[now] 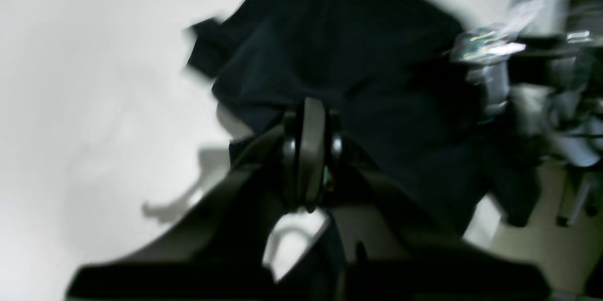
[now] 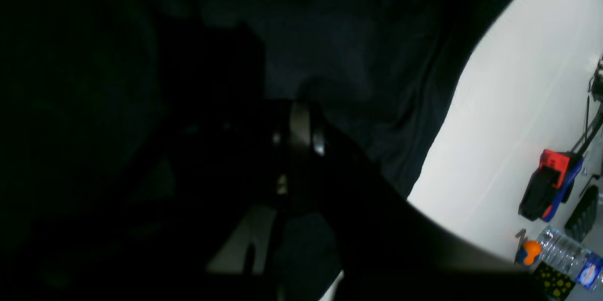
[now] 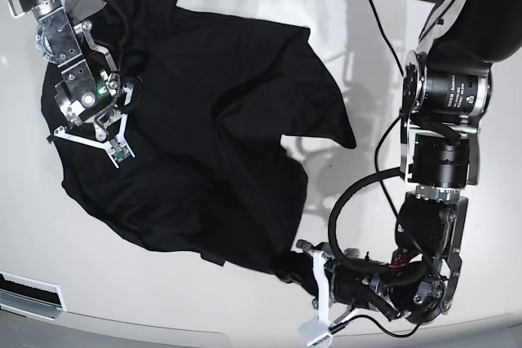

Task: Layout the t-shirt on the table in an organized manner, then fold the t-shirt properly
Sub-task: 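Grasp the black shirt hem corner with the left gripper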

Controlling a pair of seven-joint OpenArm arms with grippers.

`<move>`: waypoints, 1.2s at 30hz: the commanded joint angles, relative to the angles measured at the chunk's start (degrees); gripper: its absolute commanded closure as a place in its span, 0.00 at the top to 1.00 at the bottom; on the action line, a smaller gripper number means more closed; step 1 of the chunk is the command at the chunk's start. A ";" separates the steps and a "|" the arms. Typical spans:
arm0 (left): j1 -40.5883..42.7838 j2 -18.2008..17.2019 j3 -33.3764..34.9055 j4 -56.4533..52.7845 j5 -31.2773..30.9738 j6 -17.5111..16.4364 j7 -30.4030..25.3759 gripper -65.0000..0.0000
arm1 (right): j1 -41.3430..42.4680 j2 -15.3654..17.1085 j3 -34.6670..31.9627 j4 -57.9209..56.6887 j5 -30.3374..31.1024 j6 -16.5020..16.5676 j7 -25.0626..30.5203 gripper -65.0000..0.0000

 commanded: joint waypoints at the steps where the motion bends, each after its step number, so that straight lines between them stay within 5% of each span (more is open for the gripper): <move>1: -2.14 -0.61 -0.22 1.01 1.51 1.18 -3.17 0.00 | 1.07 0.70 0.37 0.85 -0.68 -0.33 0.48 0.00; 7: -2.16 -2.99 -0.22 1.01 22.03 13.40 -13.33 0.00 | 1.07 0.68 0.37 0.85 -0.68 -0.37 0.50 0.00; 11: -2.16 -3.02 -0.22 1.01 28.20 17.14 -14.84 0.00 | 1.07 0.70 0.37 0.85 -0.68 -0.35 0.68 0.00; 17: -3.48 -2.97 0.00 1.01 23.30 14.12 -16.57 0.03 | 1.07 0.70 0.37 0.85 -0.68 -0.31 0.74 0.00; 21: -4.37 -2.82 0.00 0.96 19.52 10.34 -20.33 0.49 | 1.07 0.68 0.37 0.85 -0.68 -0.20 0.70 0.00; 23: -4.33 -2.82 0.00 0.70 19.61 11.06 -21.16 0.60 | 1.05 0.68 0.37 0.85 -0.66 -0.17 0.68 0.00; 36: -3.52 -5.05 -4.09 -0.66 22.75 20.79 -14.34 0.60 | 0.94 0.72 0.37 0.85 -0.70 -0.20 0.26 0.00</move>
